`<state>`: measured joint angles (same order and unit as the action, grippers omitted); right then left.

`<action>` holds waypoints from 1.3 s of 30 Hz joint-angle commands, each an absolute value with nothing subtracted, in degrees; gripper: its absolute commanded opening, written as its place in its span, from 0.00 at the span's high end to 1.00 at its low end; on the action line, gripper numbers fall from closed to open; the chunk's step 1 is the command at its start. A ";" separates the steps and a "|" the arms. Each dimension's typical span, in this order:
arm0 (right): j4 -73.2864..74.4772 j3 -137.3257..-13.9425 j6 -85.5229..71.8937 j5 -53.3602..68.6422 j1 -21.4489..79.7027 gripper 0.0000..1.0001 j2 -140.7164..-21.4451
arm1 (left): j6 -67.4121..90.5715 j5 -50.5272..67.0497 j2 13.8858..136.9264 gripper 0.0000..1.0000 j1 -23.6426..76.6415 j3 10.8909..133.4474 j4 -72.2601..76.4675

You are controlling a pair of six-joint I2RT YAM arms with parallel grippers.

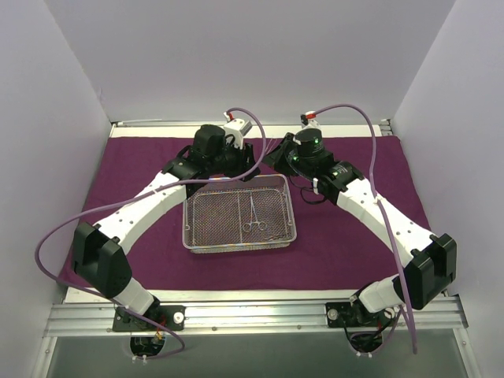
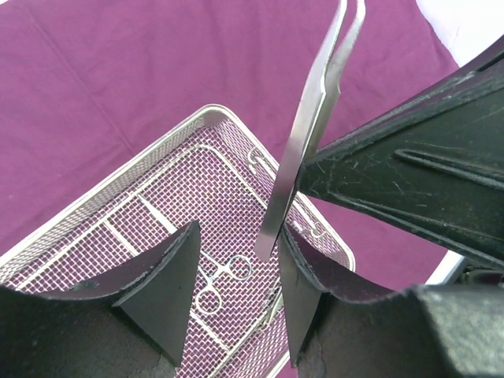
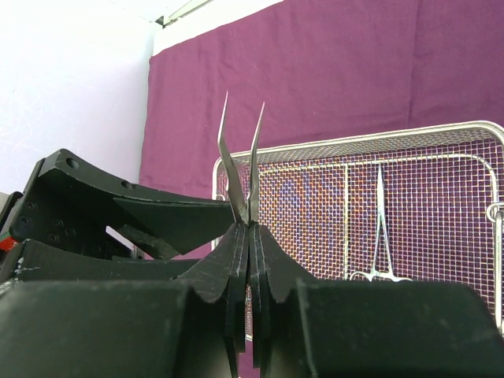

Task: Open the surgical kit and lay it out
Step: Place the medical item in the surgical kit.

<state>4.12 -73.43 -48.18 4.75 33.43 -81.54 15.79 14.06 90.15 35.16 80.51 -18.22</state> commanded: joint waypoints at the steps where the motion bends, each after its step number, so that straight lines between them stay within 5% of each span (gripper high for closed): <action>1: 3.43 -76.11 -48.08 4.57 33.66 1.00 -81.30 | 13.98 12.83 90.70 0.47 35.25 83.76 -18.19; 20: 0.62 -71.90 -53.87 5.19 22.24 1.00 -82.53 | 11.95 13.36 82.27 0.46 34.19 79.37 -21.97; 39: -20.98 -62.76 -67.32 12.21 -5.44 1.00 -97.99 | 11.69 17.67 74.54 0.47 23.38 69.08 -23.82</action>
